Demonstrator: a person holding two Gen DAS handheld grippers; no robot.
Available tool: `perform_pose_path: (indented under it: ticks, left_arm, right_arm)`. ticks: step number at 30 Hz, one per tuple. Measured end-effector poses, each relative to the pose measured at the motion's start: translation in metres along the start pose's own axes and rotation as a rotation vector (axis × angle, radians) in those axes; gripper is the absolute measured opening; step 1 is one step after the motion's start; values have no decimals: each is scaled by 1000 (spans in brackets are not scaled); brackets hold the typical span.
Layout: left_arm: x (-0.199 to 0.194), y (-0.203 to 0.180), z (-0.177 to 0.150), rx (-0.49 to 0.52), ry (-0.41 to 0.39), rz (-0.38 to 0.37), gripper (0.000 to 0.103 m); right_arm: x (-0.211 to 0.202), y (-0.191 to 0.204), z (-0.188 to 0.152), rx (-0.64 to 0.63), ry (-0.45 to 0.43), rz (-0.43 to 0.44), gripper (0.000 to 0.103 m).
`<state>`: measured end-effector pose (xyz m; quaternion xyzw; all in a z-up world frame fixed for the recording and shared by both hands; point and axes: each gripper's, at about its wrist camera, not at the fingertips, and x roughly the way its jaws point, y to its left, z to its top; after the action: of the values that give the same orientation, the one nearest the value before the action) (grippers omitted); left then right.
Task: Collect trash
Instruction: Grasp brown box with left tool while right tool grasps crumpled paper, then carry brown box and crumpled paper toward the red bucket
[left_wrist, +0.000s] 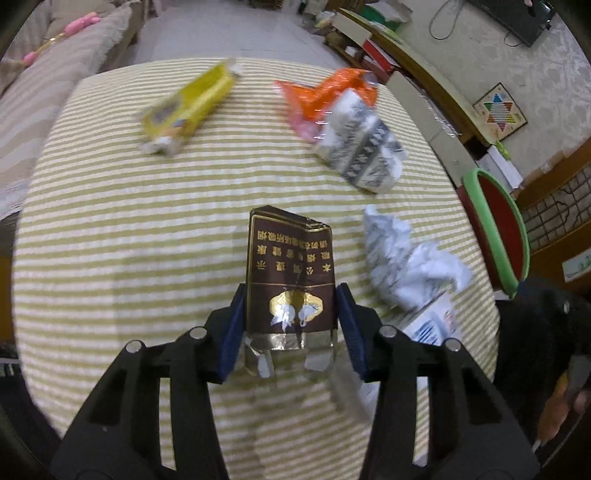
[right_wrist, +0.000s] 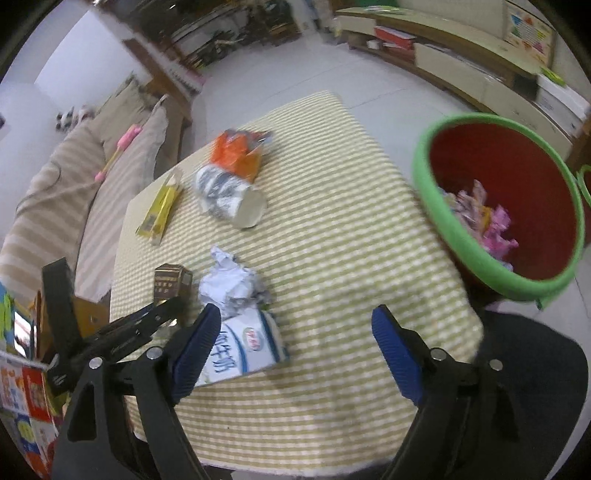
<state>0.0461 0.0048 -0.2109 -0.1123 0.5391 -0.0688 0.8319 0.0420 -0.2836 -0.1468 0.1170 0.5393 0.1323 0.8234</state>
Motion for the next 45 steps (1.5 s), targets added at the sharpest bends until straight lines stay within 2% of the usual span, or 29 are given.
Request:
perform_pose_path:
  ticks: [5, 12, 13, 14, 17, 24, 40, 42, 45]
  left_arm:
    - [-9, 21, -13, -44, 9, 44, 47]
    - [-20, 31, -14, -79, -8, 50, 50]
    - [-21, 31, -13, -78, -12, 48, 51]
    - [-22, 31, -13, -76, -14, 47, 52]
    - [-20, 29, -12, -71, -17, 52, 58]
    - [-16, 32, -11, -91, -16, 68, 61]
    - [4, 25, -10, -40, 23, 96, 61]
    - [6, 23, -11, -29, 28, 90, 59]
    - [4, 19, -11, -20, 23, 71, 38]
  right_arm:
    - [37, 30, 14, -92, 55, 18, 81]
    - [83, 56, 22, -149, 122, 27, 80]
    - [88, 59, 21, -162, 131, 10, 70]
    - [90, 60, 20, -164, 135, 7, 54]
    - [80, 61, 20, -142, 106, 48, 52]
    - [48, 56, 19, -123, 37, 83, 52]
    - [26, 63, 11, -106, 4, 139, 53]
    - [25, 63, 10, -103, 3, 141, 53]
    - [23, 62, 8, -95, 2, 141, 53]
